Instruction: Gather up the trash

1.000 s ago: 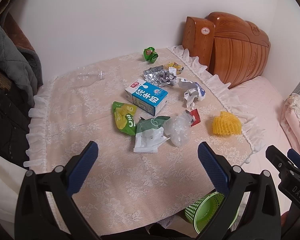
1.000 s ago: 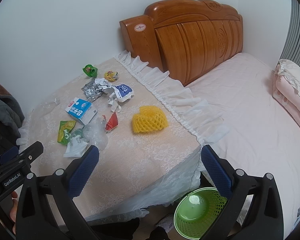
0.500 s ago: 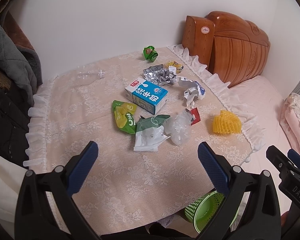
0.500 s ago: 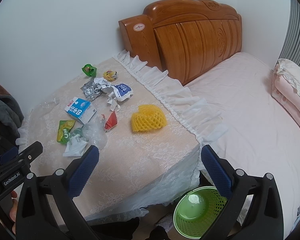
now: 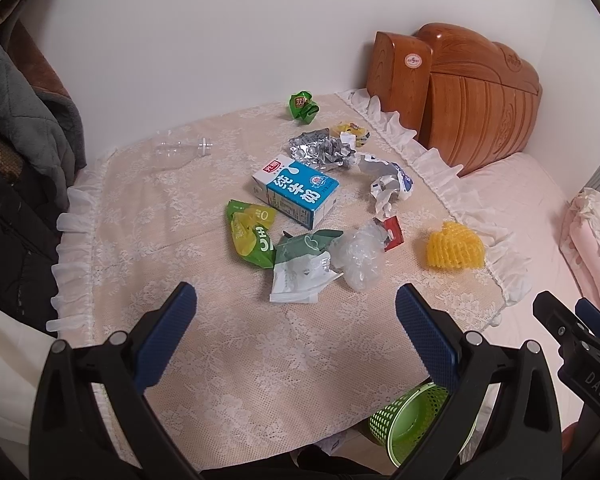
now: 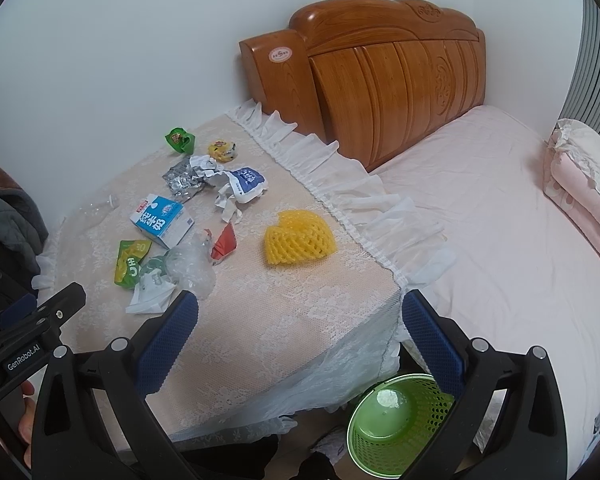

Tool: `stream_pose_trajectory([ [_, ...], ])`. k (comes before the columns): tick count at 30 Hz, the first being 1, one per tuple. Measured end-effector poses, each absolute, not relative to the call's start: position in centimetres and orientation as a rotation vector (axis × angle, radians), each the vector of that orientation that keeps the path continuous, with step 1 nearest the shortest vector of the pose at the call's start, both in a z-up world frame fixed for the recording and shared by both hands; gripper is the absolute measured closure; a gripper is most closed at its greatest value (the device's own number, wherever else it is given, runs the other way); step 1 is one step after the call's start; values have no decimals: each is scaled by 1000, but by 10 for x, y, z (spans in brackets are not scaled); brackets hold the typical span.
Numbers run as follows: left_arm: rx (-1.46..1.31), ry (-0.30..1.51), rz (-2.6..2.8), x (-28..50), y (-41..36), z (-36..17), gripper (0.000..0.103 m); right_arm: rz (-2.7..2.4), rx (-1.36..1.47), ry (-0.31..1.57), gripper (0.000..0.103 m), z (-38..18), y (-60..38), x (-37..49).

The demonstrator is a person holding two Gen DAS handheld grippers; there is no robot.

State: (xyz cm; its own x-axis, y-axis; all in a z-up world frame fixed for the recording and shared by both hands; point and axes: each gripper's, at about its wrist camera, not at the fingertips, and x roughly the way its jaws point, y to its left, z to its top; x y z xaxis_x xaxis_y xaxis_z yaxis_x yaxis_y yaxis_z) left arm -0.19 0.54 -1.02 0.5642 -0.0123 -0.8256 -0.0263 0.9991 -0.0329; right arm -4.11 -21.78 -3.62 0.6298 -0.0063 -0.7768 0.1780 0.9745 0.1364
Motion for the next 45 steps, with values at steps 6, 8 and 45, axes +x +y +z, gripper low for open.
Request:
stream_pose_trajectory([
  [6,-42,973,1,0,10,-11,8,-106,209,895,2,-38,-216,-36],
  [8,-49,973,-6,1,16,-13,8,-105,208,897,2,-41,-216,-36],
  [45,-126,1269,-29,162,72,-160,58,-165,246,1051,2,-126,-204,29],
])
